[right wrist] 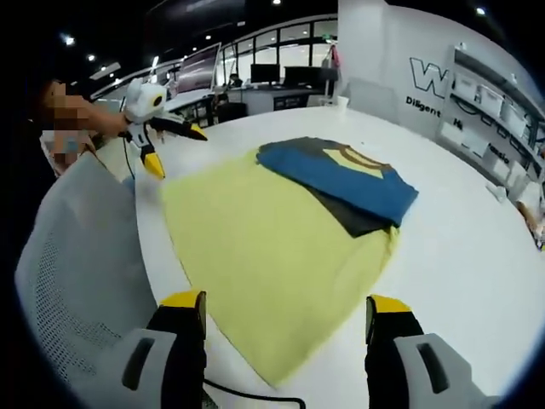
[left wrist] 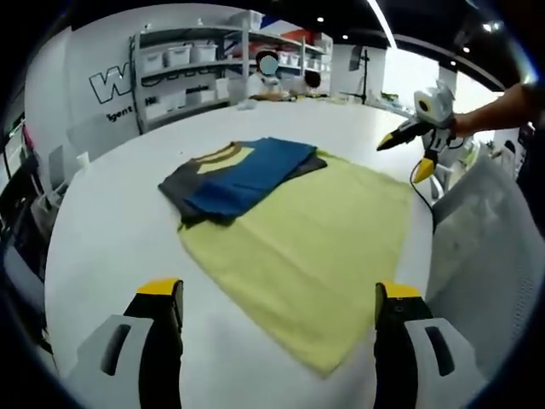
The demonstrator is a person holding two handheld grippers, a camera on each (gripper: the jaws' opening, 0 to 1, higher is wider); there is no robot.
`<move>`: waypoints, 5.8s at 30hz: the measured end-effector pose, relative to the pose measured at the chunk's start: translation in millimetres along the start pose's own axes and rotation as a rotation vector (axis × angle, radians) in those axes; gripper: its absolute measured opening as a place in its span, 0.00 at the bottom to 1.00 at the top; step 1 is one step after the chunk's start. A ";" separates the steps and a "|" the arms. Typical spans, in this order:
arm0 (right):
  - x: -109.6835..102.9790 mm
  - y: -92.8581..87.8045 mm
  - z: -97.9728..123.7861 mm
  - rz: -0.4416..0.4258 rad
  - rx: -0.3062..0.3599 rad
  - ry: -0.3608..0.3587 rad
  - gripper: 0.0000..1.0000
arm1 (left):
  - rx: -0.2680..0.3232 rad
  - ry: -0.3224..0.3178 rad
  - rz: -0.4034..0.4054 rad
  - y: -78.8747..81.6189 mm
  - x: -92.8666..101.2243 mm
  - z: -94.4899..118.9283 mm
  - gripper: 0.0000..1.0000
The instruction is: Fold the garment on the visible template until the final outline fits inside the template.
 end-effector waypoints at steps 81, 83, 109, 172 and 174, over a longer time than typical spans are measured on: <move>-10.5 -67.1 2.8 0.518 -0.362 0.237 0.07 | -0.267 -0.333 -0.663 -57.4 40.8 16.5 0.22; -9.8 -66.6 2.3 0.524 -0.368 0.236 0.06 | -0.266 -0.334 -0.674 -56.6 41.3 16.5 0.23; 5.0 -45.7 2.8 0.488 -0.340 0.156 0.00 | -0.265 -0.308 -0.265 -37.6 27.8 15.6 0.03; 85.0 125.2 43.6 0.549 -0.085 -0.079 0.00 | -0.052 -0.072 -0.287 100.5 -88.6 28.4 0.03; 84.8 128.8 46.8 0.550 -0.075 -0.086 0.00 | -0.044 -0.065 -0.288 103.7 -89.4 31.5 0.03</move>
Point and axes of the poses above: the point that each gripper's makers call its tool centre point, and the gripper's own axes: z roughly backward along the fingers, x roughly to its right, y roughly out of its top, the point moved 1 cm from there along z, roughly backward along the fingers, and after that the axes turned 7 degrees about -z, right-handed, at the moved point
